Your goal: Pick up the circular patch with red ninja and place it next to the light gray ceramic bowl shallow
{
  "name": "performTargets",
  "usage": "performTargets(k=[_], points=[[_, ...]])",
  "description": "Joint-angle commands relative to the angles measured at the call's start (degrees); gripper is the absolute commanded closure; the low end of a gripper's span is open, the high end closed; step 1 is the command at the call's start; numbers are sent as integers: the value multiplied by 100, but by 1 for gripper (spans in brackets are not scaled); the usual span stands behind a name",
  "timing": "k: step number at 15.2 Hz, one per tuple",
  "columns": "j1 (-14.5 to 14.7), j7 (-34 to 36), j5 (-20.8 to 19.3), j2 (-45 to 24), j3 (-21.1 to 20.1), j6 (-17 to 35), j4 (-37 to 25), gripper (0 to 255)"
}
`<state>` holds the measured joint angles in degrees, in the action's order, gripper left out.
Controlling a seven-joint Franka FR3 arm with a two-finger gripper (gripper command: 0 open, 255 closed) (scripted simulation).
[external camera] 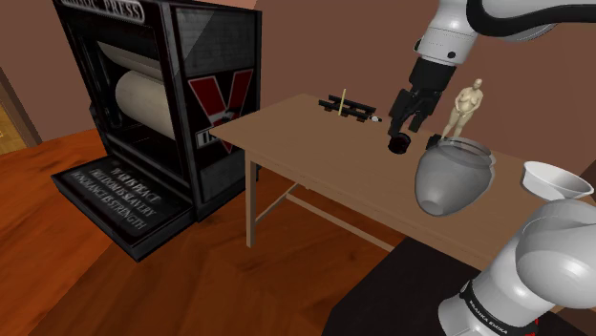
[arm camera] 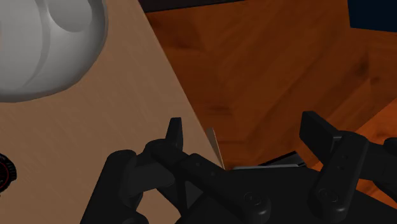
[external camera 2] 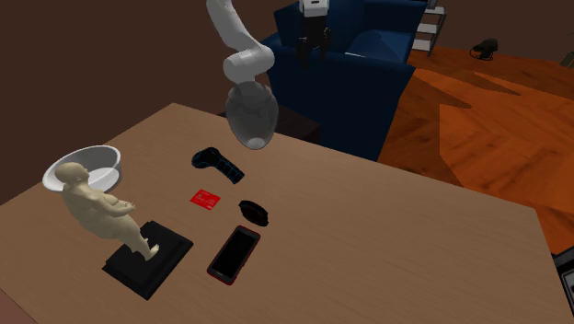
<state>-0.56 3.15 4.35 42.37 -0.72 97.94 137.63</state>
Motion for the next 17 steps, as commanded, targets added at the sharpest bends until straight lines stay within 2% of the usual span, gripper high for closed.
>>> performTargets(k=[1,9,17], points=[[0,0,0,0,0,0,0,0],[-280,-1435,-582,-418,1018,655,207,0],[-413,-2888,-874,-1407,2050,1377,-129,0]])
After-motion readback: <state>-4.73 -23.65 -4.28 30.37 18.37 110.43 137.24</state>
